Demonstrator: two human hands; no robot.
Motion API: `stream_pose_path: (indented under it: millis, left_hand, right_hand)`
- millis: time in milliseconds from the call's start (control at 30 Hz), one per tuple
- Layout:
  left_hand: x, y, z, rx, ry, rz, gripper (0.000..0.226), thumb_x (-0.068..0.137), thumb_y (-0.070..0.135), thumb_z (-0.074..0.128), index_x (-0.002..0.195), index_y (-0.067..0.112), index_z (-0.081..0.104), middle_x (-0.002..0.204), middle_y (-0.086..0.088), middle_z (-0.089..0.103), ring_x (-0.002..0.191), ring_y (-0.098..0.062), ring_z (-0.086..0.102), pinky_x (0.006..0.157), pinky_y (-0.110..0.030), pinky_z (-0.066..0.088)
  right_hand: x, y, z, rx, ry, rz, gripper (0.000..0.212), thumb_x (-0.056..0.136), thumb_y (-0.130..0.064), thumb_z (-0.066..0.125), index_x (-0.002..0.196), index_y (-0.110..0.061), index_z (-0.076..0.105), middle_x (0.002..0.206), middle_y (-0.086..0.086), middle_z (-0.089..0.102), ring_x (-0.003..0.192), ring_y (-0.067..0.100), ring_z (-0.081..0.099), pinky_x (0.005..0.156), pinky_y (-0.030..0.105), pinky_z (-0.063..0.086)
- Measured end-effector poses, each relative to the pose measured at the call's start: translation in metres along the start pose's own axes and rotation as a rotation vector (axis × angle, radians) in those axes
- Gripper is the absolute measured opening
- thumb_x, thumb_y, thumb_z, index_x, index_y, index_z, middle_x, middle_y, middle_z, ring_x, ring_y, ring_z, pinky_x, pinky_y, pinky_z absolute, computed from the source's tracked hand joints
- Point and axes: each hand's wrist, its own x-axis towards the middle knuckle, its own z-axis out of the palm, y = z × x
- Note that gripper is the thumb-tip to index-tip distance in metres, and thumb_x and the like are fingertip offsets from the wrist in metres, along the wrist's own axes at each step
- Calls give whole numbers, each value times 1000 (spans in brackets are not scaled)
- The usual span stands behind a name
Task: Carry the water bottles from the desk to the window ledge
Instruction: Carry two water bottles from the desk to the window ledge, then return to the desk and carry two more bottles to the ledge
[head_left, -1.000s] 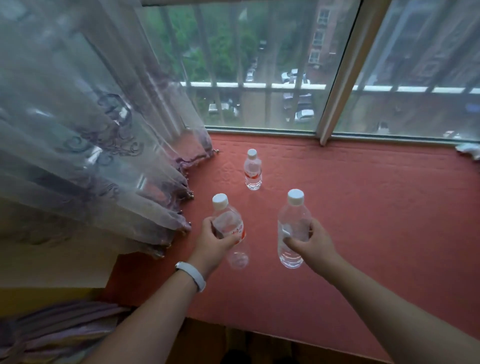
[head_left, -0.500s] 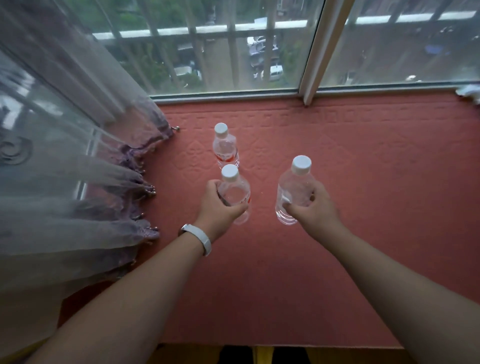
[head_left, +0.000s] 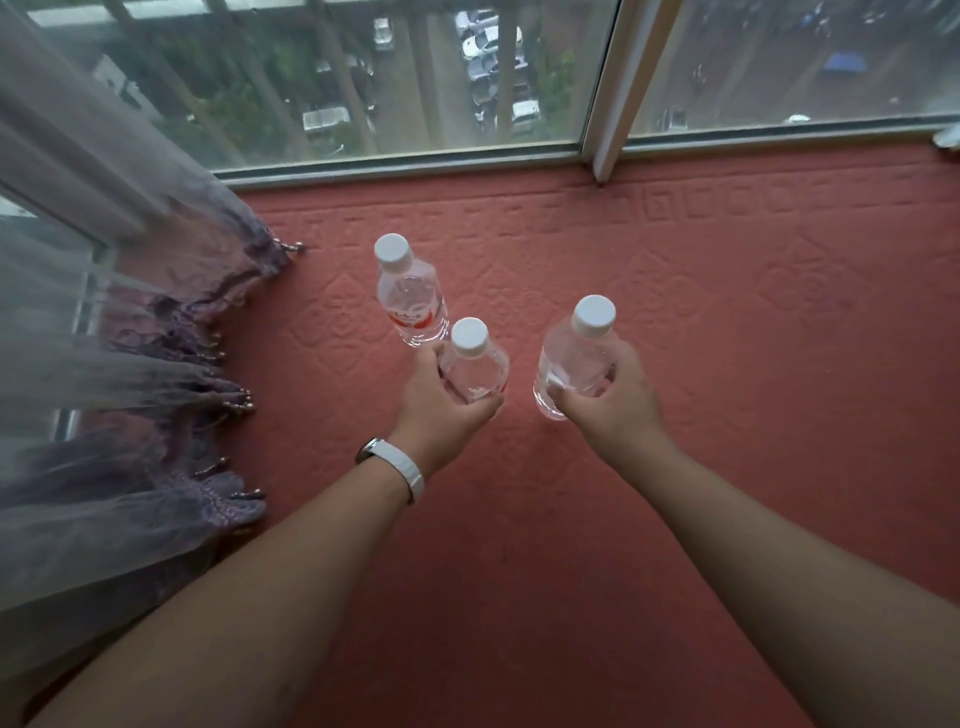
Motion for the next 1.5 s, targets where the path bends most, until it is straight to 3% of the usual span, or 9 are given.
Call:
stream_pose_path:
  millis: [200,300,367,467,667,833,1000,1167,1500]
  left_hand:
    - [2,-6,4,9,52,23,71,64,28,87,118,31,40,106,22,58,95,15,59,83,-9,47]
    - [1,-7,7,-14,68,8,68,61,35,86,112,39,42,106,21,60,95,16,59,78,-3,46]
    - [0,-9,8,-29,67,-19,67,61,36,89,110,42,43,108,17,63,98,9,63,82,-10,49]
    - [-3,-11,9,-36,59,-75,75,62,37,92,120,34,44,116,11,63,105,-5,62,91,-28,51]
    - [-10,-9,4,-38,36,-124,77,65,28,91,124,30,41,114,19,58,107,3,56,82,-13,41]
    - [-20,3,-8,29,-6,-150,85,69,25,89,136,22,38,129,5,49,120,-12,47,100,-28,38]
    - [-44,28,-23,23,6,-122,78,69,31,88,130,28,40,128,5,50,119,-14,48,97,-29,39]
    - [-85,61,-38,61,69,-105,68,74,30,83,125,34,39,129,2,52,120,-15,50,95,-31,41]
    - [-187,149,-70,399,54,123,59,81,25,77,134,16,52,134,0,57,118,-7,50,99,-23,37]
  right_hand:
    - [1,18,12,16,-10,-6,61,68,-28,84,117,-28,48,106,-11,60,95,5,60,79,22,45]
    - [-3,24,14,16,-32,0,63,67,-30,84,117,-29,46,112,-4,62,100,12,61,86,32,50]
    - [-3,26,14,7,-36,-4,65,66,-32,84,117,-28,46,112,-2,61,101,14,61,88,35,51]
    - [-3,27,11,-4,-41,-22,64,65,-34,85,115,-32,45,110,-6,61,99,10,61,86,31,50]
    - [-5,26,7,-7,-58,-46,64,62,-34,86,112,-29,46,107,-4,61,96,11,60,83,30,49]
    - [-15,19,-11,-10,-107,-27,66,63,-34,86,117,-32,47,117,-7,57,108,11,56,95,34,47]
    - [-29,-3,-37,-39,-114,-18,76,67,-39,81,133,-24,45,131,-4,53,117,12,51,100,33,43]
    - [-43,-33,-74,-65,-129,-44,61,78,-32,72,133,-17,49,133,1,54,120,15,52,103,40,44]
    - [-108,-105,-143,-443,-258,-242,49,85,-46,59,125,-19,58,129,0,55,121,19,50,101,36,40]
